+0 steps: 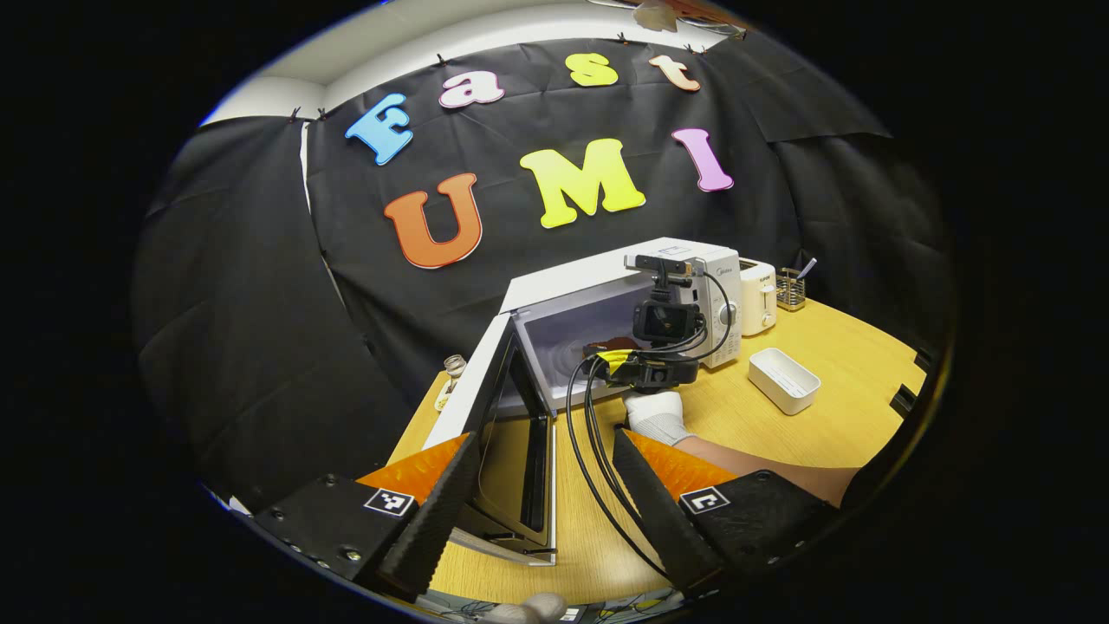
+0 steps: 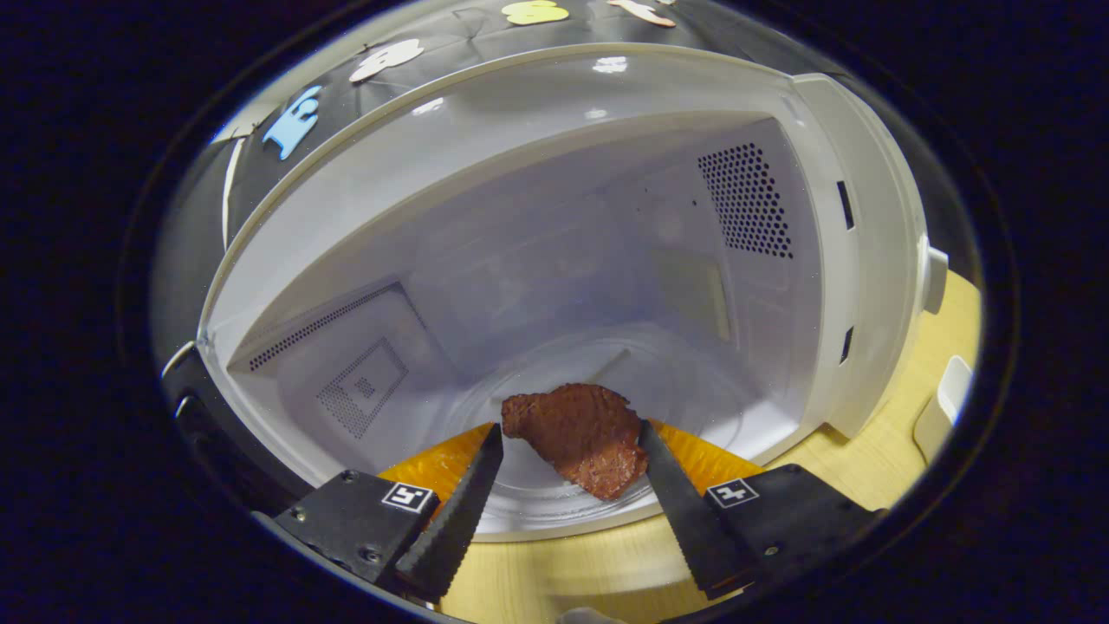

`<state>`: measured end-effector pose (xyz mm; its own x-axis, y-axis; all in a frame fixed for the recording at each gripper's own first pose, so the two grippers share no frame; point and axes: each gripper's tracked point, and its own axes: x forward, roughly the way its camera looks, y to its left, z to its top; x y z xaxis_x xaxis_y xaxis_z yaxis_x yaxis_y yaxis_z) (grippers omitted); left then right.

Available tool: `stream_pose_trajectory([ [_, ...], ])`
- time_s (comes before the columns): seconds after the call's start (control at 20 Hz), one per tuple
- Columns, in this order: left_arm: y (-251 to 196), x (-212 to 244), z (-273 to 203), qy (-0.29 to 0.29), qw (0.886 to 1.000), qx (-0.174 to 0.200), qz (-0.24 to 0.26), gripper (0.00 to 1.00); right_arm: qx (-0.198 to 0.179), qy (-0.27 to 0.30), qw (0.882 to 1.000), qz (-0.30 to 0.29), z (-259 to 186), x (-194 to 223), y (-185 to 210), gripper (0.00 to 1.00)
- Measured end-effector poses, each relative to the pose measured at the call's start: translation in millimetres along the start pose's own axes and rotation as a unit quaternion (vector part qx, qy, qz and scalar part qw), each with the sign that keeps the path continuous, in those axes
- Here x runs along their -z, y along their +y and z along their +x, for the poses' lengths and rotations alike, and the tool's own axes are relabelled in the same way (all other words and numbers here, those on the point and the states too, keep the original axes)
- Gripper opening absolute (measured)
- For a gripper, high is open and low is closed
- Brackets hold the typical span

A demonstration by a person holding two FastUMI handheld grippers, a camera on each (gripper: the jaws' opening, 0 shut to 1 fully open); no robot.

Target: Open the microwave oven with the left hand, put the food in, and close the microwave oven.

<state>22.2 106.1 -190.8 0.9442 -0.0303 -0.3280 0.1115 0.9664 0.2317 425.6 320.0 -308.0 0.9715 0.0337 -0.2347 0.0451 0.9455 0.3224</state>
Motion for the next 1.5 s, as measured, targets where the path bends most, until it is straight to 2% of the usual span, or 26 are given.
stream_pose_trajectory([
  [0.15,2.6,-0.7,-0.4,-0.002,1.0,-0.004,-0.001,0.95,-0.011,0.003,1.0,0.013,-4.9,0.4,4.2,1.0],
  [0.2,3.3,-1.5,-1.3,-0.002,1.0,-0.005,-0.002,0.95,-0.009,0.004,1.0,0.013,-6.7,-1.4,2.6,0.89],
  [0.25,4.2,-2.3,-1.9,-0.003,1.0,-0.005,-0.002,0.95,-0.009,0.002,1.0,0.013,-9.7,-5.0,2.1,1.0],
  [0.55,14.8,-22.6,-8.6,-0.026,1.0,-0.006,-0.012,0.95,-0.021,-0.011,1.0,-0.01,-64.1,-52.5,-5.9,1.0],
  [0.6,19.3,-29.6,-10.0,-0.034,0.999,-0.007,-0.015,0.95,-0.021,-0.012,1.0,-0.016,-79.4,-63.4,-10.6,0.9],
  [0.65,27.0,-37.7,-11.5,-0.043,0.999,-0.01,-0.018,0.95,-0.02,-0.01,0.999,-0.027,-95.5,-73.7,-16.3,0.9],
  [0.75,42.2,-48.6,-14.6,-0.06,0.998,-0.02,-0.023,0.95,-0.019,-0.01,0.997,-0.071,-129.8,-97.4,-33.7,0.9],
  [0.8,49.6,-51.1,-16.5,-0.063,0.997,-0.026,-0.03,0.95,-0.009,-0.011,0.996,-0.087,-146.2,-110.4,-46.8,1.0],
  [0.85,58.8,-54.3,-17.9,-0.068,0.997,-0.032,-0.035,0.95,-0.006,-0.01,0.996,-0.093,-157.2,-118.0,-60.2,0.9],
  [0.95,79.9,-55.9,-22.5,-0.077,0.995,-0.054,-0.04,0.95,-0.003,-0.013,0.995,-0.101,-193.4,-146.2,-81.9,0.91],
  [1.0,91.9,-52.2,-22.7,-0.076,0.994,-0.066,-0.041,0.95,0.006,-0.016,0.994,-0.108,-208.3,-157.2,-95.0,1.0],
  [1.05,103.4,-46.6,-23.6,-0.077,0.993,-0.079,-0.041,0.95,0.012,-0.023,0.993,-0.112,-223.5,-172.9,-108.0,0.9],
  [1.1,112.0,-38.9,-22.7,-0.072,0.993,-0.088,-0.041,0.95,0.016,-0.025,0.994,-0.11,-238.3,-184.3,-119.5,1.0],
  [1.15,120.4,-30.6,-22.4,-0.071,0.992,-0.099,-0.041,0.95,0.014,-0.019,0.994,-0.107,-250.6,-190.0,-128.3,1.0],
  [1.2,128.2,-24.1,-21.8,-0.071,0.991,-0.106,-0.041,0.95,0.015,-0.01,0.993,-0.114,-262.8,-194.7,-137.6,0.9],
  [1.25,133.7,-15.0,-20.6,-0.068,0.991,-0.112,-0.042,0.88,0.027,-0.005,0.992,-0.125,-276.0,-202.3,-152.8,0.9],
  [1.3,140.5,-6.8,-20.1,-0.066,0.99,-0.119,-0.047,0.94,0.039,-0.005,0.991,-0.13,-289.0,-211.4,-167.5,0.9],
  [1.35,140.3,0.4,-18.3,-0.065,0.99,-0.115,-0.052,0.88,0.045,-0.005,0.991,-0.128,-300.8,-220.4,-177.9,0.9],
  [1.4,137.8,7.6,-15.0,-0.063,0.991,-0.109,-0.054,0.84,0.051,-0.005,0.991,-0.124,-312.5,-226.5,-187.3,1.0],
  [1.45,137.8,14.6,-13.9,-0.062,0.991,-0.107,-0.054,0.57,0.06,-0.007,0.991,-0.119,-323.9,-232.3,-196.1,1.0],
  [1.5,140.7,21.0,-13.4,-0.064,0.99,-0.115,-0.053,0.41,0.063,-0.006,0.991,-0.114,-333.4,-235.2,-202.7,1.0],
])
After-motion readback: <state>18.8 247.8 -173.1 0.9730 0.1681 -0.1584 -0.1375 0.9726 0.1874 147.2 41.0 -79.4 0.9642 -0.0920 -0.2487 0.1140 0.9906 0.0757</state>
